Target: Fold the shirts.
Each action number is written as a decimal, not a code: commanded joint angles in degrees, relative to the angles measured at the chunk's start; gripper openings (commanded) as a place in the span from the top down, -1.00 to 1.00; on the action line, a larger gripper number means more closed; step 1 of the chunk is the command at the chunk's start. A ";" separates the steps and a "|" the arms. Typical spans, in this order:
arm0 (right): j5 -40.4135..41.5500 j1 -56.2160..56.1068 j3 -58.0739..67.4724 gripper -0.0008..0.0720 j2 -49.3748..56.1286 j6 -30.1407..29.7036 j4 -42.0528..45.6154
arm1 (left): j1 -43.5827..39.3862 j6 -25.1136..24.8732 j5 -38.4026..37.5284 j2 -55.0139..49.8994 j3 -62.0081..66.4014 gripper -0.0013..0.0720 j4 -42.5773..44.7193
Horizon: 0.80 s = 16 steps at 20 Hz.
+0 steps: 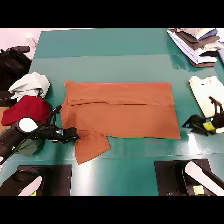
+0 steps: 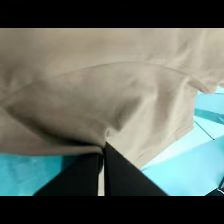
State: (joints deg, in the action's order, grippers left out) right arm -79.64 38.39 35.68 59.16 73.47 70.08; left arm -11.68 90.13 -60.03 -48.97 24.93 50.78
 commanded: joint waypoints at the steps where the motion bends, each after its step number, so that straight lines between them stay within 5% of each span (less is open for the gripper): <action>1: -0.17 1.46 -6.91 -0.53 2.36 -0.44 -3.23 | -0.04 -0.90 -0.13 0.04 0.44 0.90 0.17; 2: 1.36 -0.63 -7.65 -0.51 3.30 -0.44 -4.72 | -0.04 -1.25 0.31 0.04 0.44 0.90 0.17; 4: 5.38 -5.57 -7.89 0.02 4.39 -0.39 -7.50 | -0.04 -1.22 1.46 0.04 0.44 0.90 0.11; 5: 7.39 -8.13 -7.34 0.10 4.39 -0.04 -7.58 | -0.04 -1.22 1.68 0.04 0.44 0.90 0.11; 7: 8.74 -12.44 -5.60 0.89 2.97 -0.02 -7.13 | -0.04 -1.55 0.48 0.07 0.68 0.90 0.66; 12: 1.29 -16.41 0.13 0.93 -6.10 1.07 2.58 | -0.04 -0.61 -9.86 4.07 2.32 0.91 4.28; 16: -7.13 -16.28 0.96 0.93 -16.33 1.33 16.65 | -0.04 7.30 -19.61 15.58 2.21 0.90 9.92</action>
State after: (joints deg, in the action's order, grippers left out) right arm -80.86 22.70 35.64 49.17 74.24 75.92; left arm -11.75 92.51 -72.03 -39.86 27.00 56.86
